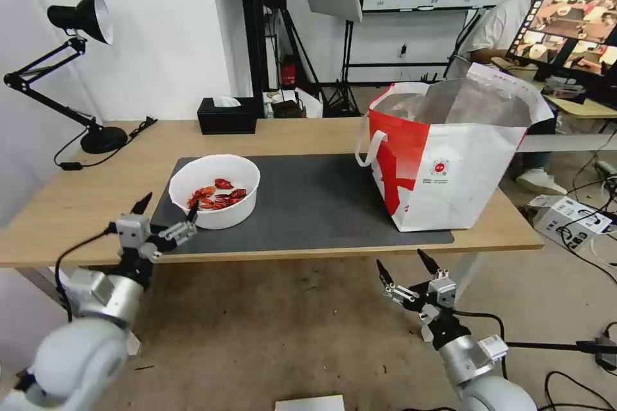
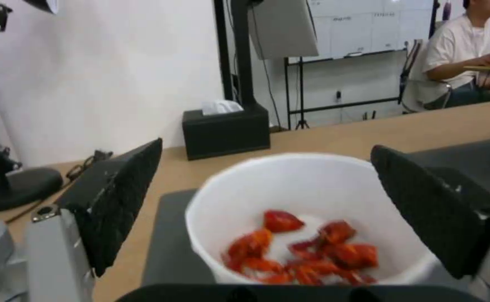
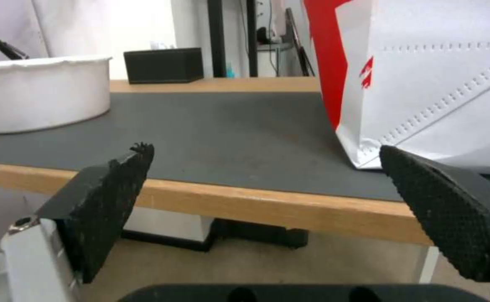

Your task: Pick up the trash from the table and place it into the takeout bag.

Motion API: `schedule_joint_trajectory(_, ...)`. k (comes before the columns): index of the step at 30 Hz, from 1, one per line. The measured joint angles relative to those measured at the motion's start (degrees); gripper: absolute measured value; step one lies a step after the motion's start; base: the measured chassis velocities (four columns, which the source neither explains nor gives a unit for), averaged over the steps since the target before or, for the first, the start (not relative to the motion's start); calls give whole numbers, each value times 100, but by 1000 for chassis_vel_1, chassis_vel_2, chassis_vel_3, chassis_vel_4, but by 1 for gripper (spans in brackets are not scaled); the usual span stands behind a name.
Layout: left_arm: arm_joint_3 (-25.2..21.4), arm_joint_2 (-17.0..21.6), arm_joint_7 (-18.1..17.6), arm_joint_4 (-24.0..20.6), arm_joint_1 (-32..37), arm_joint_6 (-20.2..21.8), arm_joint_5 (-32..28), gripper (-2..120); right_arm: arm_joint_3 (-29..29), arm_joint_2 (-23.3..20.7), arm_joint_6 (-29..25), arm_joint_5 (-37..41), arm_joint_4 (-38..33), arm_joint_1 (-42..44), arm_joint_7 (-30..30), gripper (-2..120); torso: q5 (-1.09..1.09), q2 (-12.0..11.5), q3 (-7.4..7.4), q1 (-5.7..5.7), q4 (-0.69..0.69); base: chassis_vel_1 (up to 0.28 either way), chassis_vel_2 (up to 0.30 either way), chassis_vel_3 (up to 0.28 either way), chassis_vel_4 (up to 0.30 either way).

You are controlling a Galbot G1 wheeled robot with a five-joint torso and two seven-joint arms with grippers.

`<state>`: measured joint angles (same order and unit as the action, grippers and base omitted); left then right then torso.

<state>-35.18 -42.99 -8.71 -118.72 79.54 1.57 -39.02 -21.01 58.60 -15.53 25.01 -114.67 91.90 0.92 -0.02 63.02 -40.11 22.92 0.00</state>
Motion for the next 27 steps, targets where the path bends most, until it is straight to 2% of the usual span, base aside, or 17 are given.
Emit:
schedule_joint_trajectory(1,0,0,0,0,0,0,0,100,0,0,0,0,0,0,0,100,0,0,0,0,0,0,0,0,0)
schedule_joint_trajectory(3,43,344,-30,189,-404,200,-396,100,0,0,0,0,0,0,0,100,0,0,0,0,0,0,0,0,0)
schedule_joint_trajectory(4,43,344,-30,189,-404,200,-396,100,0,0,0,0,0,0,0,100,0,0,0,0,0,0,0,0,0)
schedule_joint_trajectory(6,45,703,-30,334,-742,567,-691,100,0,0,0,0,0,0,0,100,0,0,0,0,0,0,0,0,0)
schedule_joint_trajectory(8,45,806,-30,364,-840,697,-828,100,0,0,0,0,0,0,1,100,1,0,0,0,1,0,0,0,0)
schedule_joint_trajectory(10,76,1139,-5,448,-1196,1318,-1597,100,-1,0,0,0,0,0,1,100,2,0,0,0,0,0,0,0,0)
schedule_joint_trajectory(11,76,1139,-5,448,-1196,1318,-1597,100,-1,0,0,0,0,0,1,100,2,0,0,0,0,0,0,0,0)
schedule_joint_trajectory(13,86,1239,8,491,-1320,1589,-1943,100,0,0,0,0,0,0,1,100,3,0,0,0,-1,0,0,0,0)
schedule_joint_trajectory(14,87,1310,16,530,-1407,1832,-2271,100,0,0,0,0,0,0,1,100,2,0,0,0,-1,0,0,0,0)
schedule_joint_trajectory(15,97,1395,10,626,-1550,2276,-2817,100,0,0,0,0,0,0,1,100,2,0,0,0,0,0,0,0,0)
schedule_joint_trajectory(16,179,1428,-21,757,-1734,2667,-3138,100,0,0,0,0,0,-1,0,100,2,0,0,0,1,0,0,0,0)
schedule_joint_trajectory(17,179,1428,-21,757,-1734,2667,-3138,100,0,0,0,0,0,-1,0,100,2,0,0,0,1,0,0,0,0)
schedule_joint_trajectory(20,448,1400,-231,1096,-2135,3274,-3742,100,0,0,-1,0,-1,-1,1,100,1,0,0,0,1,0,0,0,0)
schedule_joint_trajectory(21,448,1400,-231,1096,-2135,3274,-3742,100,0,0,-1,0,-1,-1,1,100,1,0,0,0,1,0,0,0,0)
schedule_joint_trajectory(24,807,1309,-582,1376,-2548,3694,-4232,100,0,0,-1,0,0,0,1,100,1,0,1,0,0,0,0,0,0)
schedule_joint_trajectory(25,807,1309,-582,1376,-2548,3694,-4232,100,0,0,-1,0,0,0,1,100,1,0,1,0,0,0,0,0,0)
schedule_joint_trajectory(27,1099,1278,-847,1554,-2815,3825,-4381,100,0,0,-1,0,-1,0,0,100,1,0,1,0,0,0,0,0,0)
